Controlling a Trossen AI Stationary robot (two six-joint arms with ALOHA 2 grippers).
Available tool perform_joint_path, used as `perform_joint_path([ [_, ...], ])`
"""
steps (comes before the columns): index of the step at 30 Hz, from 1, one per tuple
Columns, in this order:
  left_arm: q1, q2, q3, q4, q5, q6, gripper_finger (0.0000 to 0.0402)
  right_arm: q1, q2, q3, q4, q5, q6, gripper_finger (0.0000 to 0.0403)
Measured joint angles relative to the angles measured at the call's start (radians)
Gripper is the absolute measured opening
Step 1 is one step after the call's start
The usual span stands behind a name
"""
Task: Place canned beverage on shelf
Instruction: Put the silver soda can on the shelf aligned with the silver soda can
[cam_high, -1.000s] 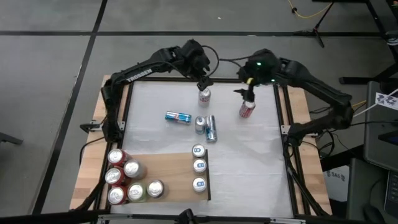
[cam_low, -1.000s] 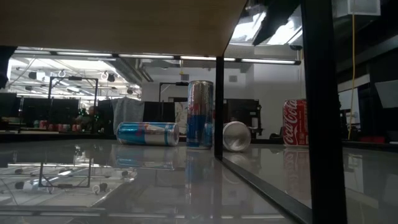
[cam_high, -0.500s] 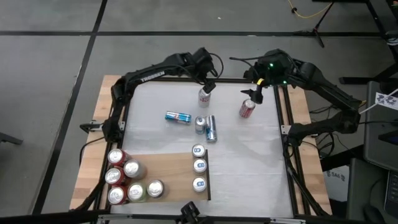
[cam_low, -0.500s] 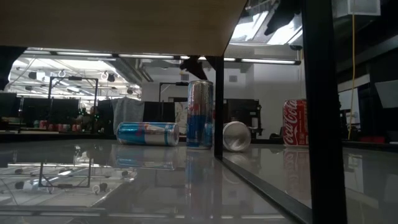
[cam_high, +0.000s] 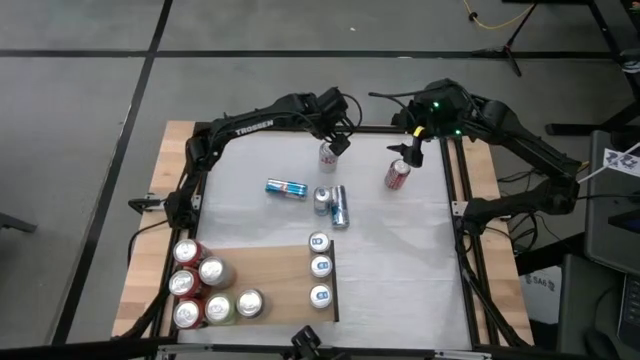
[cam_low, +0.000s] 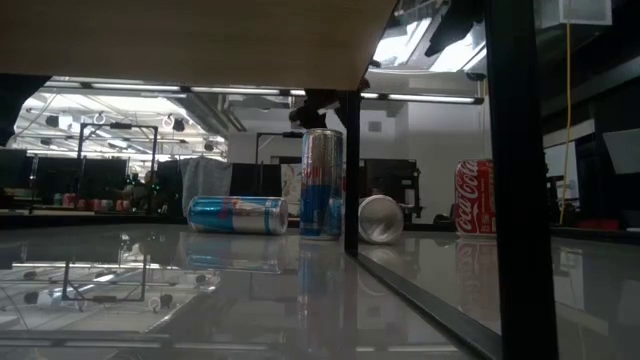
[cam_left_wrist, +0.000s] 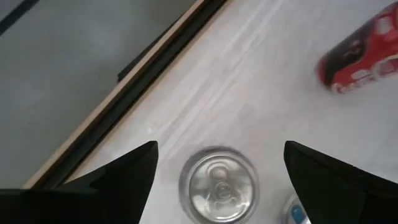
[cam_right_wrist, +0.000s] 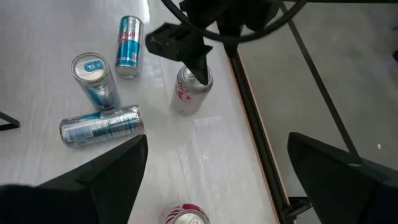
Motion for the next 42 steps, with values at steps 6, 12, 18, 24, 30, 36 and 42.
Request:
perform_joint_path([
  [6, 0.0, 0.016, 0.0, -0.035, -0.038, -0.024, 0.0338, 0.0, 0.0, 0.0, -0.001, -0.002, 0.0, 0.0376],
  [12, -0.004, 0.042, 0.0, -0.039, -0.015, -0.036, 0.0338, 0.0, 0.0, 0.0, -0.003, -0.002, -0.001, 0.0376],
  [18, -0.012, 0.049, 0.0, -0.045, -0.012, -0.034, 0.0338, 0.0, 0.0, 0.0, -0.006, -0.002, -0.001, 0.0376],
  [24, -0.011, 0.051, -0.004, -0.041, -0.013, -0.034, 0.0338, 0.0, 0.0, 0.0, -0.006, -0.002, -0.001, 0.0376],
  [30, -0.012, 0.051, -0.072, -0.031, -0.01, -0.034, 0.0338, 0.0, 0.0, 0.0, -0.006, -0.002, -0.002, 0.0376],
  [36, -0.024, 0.051, -0.139, -0.017, -0.012, -0.007, 0.0338, 0.0, 0.0, 0.0, -0.006, -0.002, -0.02, 0.0376],
  [42, -0.035, 0.051, -0.163, 0.02, -0.015, 0.027, 0.0338, 0.0, 0.0, 0.0, -0.006, -0.002, -0.026, 0.0376],
])
